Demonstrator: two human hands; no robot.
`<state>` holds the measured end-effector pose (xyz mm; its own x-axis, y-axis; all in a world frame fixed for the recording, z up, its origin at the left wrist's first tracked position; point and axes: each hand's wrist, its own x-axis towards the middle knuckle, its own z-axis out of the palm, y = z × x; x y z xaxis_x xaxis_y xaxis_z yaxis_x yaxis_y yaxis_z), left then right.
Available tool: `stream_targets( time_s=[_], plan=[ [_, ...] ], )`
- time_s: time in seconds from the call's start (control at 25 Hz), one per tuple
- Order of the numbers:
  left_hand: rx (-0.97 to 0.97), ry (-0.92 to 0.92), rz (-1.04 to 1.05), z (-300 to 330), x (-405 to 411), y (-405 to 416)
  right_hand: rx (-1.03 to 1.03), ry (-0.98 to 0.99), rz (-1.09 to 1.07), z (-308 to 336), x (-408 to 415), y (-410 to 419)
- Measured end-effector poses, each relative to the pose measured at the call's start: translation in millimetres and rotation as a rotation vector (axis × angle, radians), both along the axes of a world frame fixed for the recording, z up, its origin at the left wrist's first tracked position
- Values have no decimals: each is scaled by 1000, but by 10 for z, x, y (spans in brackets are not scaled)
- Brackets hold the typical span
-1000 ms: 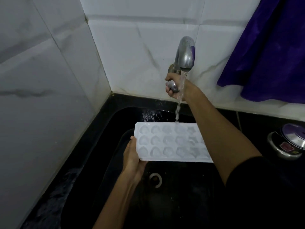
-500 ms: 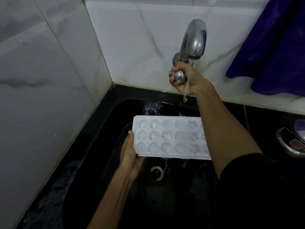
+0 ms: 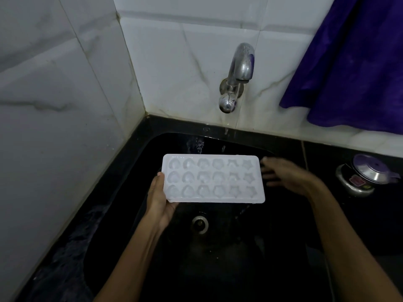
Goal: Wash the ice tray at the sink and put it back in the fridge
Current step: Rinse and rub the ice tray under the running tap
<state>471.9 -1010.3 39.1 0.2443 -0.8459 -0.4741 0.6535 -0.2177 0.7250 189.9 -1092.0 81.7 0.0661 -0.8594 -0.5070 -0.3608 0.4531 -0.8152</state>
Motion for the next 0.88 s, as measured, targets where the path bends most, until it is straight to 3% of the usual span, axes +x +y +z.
stream_targets(
  time_s=[0.08,0.2,0.36,0.6,0.88],
  plan=[
    [-6,-2,-8,-11,-19,58,28,-96,85,-145,1,383],
    [-28,-21,-59,-7,-23,140,-59,-146,31,-183,21,653],
    [-118,-73,-270,-3,63,230,-65,-186,4,-271,-31,875],
    [73,-277,-393,-240,232,395,-35,-187,-70,-486,-53,1229],
    [163,-510,-504,-440,316,681,19,-94,-57,-783,8,1606]
  ],
)
